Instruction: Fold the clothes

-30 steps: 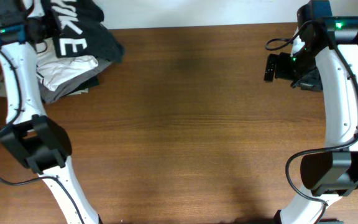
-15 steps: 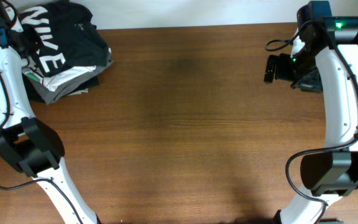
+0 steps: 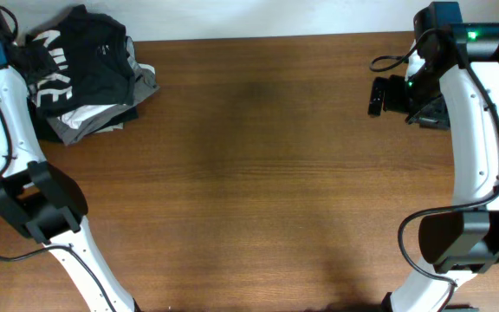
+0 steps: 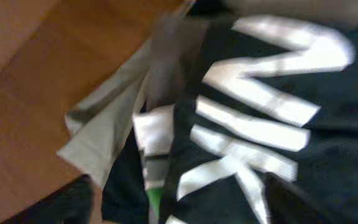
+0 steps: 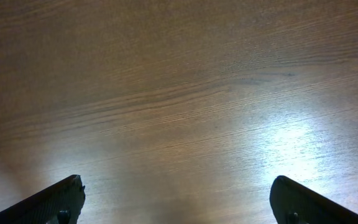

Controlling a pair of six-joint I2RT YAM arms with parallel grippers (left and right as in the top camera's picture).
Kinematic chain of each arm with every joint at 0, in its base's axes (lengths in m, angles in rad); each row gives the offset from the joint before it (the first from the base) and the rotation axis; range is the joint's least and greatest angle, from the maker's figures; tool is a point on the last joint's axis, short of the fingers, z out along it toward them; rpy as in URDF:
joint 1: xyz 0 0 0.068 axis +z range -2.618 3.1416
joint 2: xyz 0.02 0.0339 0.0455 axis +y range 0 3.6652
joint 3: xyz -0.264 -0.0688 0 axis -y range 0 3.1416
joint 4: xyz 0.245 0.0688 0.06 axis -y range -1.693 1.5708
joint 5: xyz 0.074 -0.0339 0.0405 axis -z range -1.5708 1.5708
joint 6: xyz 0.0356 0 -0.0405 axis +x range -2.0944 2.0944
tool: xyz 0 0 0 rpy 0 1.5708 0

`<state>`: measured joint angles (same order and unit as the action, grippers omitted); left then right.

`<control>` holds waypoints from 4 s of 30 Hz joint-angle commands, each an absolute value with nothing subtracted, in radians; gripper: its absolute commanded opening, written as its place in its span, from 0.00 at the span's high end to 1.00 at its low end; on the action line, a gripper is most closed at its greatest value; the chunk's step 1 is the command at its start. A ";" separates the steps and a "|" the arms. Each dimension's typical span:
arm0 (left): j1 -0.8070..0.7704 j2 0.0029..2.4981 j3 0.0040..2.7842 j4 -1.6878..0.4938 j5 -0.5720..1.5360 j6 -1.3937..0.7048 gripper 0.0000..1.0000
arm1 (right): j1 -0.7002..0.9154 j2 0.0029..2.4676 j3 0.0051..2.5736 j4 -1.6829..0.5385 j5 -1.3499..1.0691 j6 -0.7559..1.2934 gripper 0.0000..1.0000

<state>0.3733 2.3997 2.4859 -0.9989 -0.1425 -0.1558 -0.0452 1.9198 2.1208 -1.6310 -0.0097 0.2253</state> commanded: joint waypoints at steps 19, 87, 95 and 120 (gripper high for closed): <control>0.249 2.438 2.581 -0.780 0.049 -0.097 0.01 | -0.045 1.893 2.132 -1.607 -0.060 0.252 0.01; -0.349 0.603 0.852 -0.806 -0.207 -0.254 0.01 | 0.096 0.364 0.514 -0.233 0.079 0.157 0.02; -0.349 0.603 0.852 -0.806 -0.207 -0.254 0.01 | 0.024 0.167 0.109 0.156 0.004 0.161 0.01; -0.349 0.603 0.852 -0.806 -0.207 -0.254 0.01 | -0.014 0.003 0.006 -0.082 0.004 0.030 0.01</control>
<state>-0.3458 0.6079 0.8539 -0.8074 -0.1959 -0.2451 -0.0078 0.0120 0.0101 -0.0734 0.0090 0.0406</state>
